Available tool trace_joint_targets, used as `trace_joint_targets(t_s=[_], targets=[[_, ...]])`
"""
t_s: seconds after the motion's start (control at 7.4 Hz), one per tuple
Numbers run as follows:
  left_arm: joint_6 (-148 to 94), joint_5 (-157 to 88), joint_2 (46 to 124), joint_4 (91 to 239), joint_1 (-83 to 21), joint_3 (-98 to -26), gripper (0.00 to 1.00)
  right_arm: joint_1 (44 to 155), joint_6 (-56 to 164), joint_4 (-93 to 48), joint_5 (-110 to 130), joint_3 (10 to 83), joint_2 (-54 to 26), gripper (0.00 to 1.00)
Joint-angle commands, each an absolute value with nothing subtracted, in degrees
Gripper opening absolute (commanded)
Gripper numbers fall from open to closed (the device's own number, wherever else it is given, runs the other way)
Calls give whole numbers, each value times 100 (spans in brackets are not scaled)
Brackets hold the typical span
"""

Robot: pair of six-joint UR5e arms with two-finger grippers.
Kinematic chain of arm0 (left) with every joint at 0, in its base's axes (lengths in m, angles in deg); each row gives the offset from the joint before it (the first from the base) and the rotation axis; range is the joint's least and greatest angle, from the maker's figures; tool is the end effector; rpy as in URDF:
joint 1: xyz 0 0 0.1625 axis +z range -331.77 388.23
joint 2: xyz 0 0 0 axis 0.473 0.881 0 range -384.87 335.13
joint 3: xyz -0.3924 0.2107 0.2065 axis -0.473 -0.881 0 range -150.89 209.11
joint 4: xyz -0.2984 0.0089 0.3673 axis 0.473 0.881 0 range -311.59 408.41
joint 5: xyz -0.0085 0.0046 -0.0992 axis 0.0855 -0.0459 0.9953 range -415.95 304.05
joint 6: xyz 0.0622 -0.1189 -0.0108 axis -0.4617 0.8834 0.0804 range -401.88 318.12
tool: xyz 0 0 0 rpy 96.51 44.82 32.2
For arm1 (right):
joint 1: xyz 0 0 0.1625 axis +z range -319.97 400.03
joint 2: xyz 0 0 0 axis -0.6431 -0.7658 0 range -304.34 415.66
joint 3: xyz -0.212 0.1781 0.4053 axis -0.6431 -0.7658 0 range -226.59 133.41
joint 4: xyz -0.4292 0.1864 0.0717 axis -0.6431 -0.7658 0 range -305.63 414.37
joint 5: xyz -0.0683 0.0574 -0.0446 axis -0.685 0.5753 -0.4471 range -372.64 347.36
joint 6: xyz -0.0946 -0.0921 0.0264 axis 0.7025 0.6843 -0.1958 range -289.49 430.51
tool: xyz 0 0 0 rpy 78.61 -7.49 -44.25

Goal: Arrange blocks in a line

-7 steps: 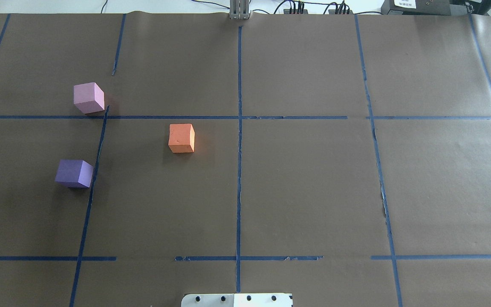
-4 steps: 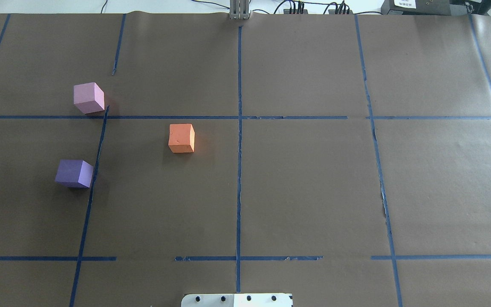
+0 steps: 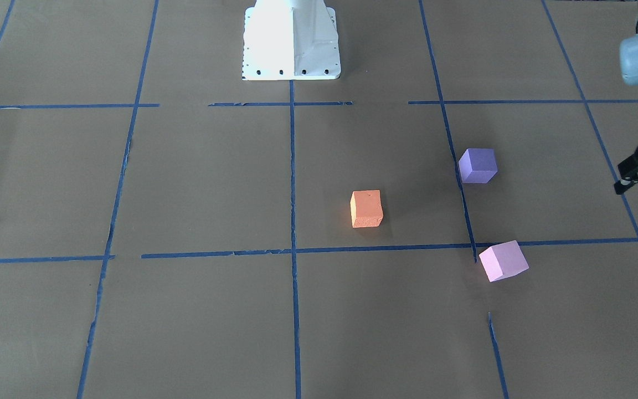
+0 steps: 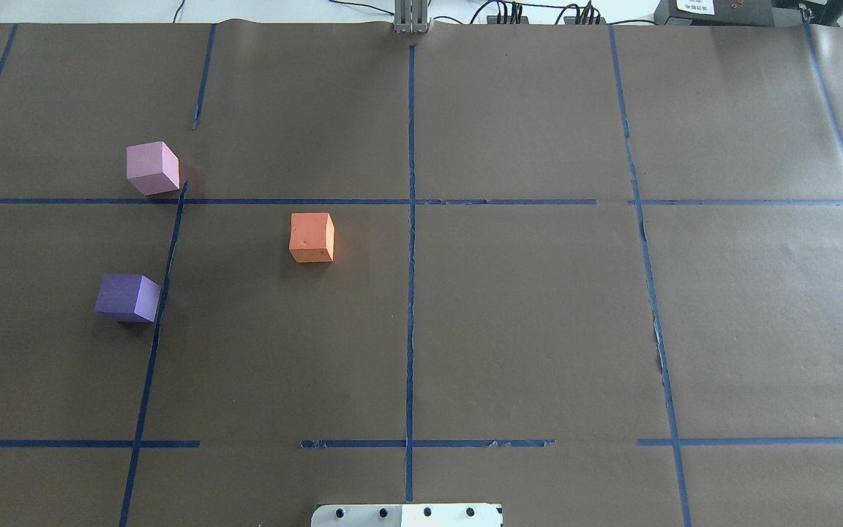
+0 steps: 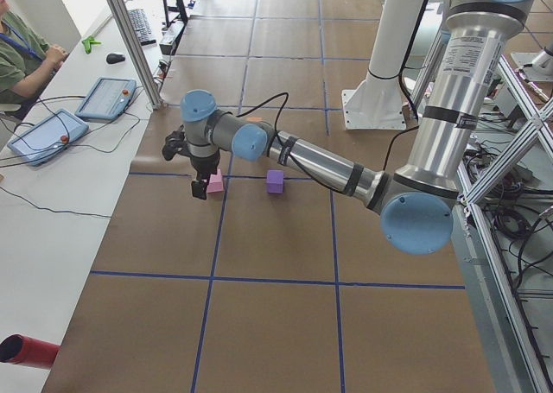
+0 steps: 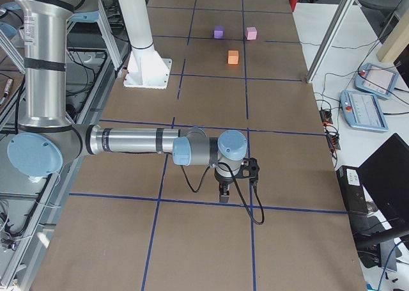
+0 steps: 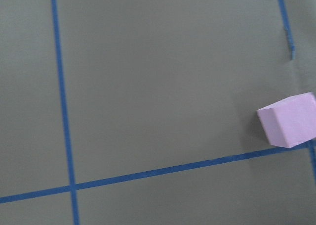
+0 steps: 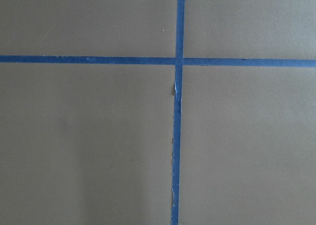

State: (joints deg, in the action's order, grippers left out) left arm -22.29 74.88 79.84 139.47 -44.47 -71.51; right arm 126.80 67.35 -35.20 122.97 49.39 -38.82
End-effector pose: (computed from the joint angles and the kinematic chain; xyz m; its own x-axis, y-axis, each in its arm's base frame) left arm 0.1560 -0.6529 0.4900 0.6884 0.1866 -0.7009 -0.0378 0.9742 0.2223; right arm 0.0077 -0.5199 0.7308 0.6990 -0.0081 0.7150 0.0177 0.9998 -0.0059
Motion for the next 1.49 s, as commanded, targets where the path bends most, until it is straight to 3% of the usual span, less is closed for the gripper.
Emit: trace_joint_targets(t_s=[0.0,0.54,0.95,1.35], targets=[[-881,7404,8365,13938,-3544,-7529,100,12686,6735,-3519,12297,4939,-3882,100],[320,6247,9613,12920,-2232,-7363,100,12686,6735,-3520,12297,4939,-3882,100],[1084,6209,9764,13067,-1654,-7303,100,12686,6735,-3528,12297,4939,-3882,100],[2006,6217,10326,13304,-1318,-6583,100,12686,6735,-3519,12297,4939,-3873,100]])
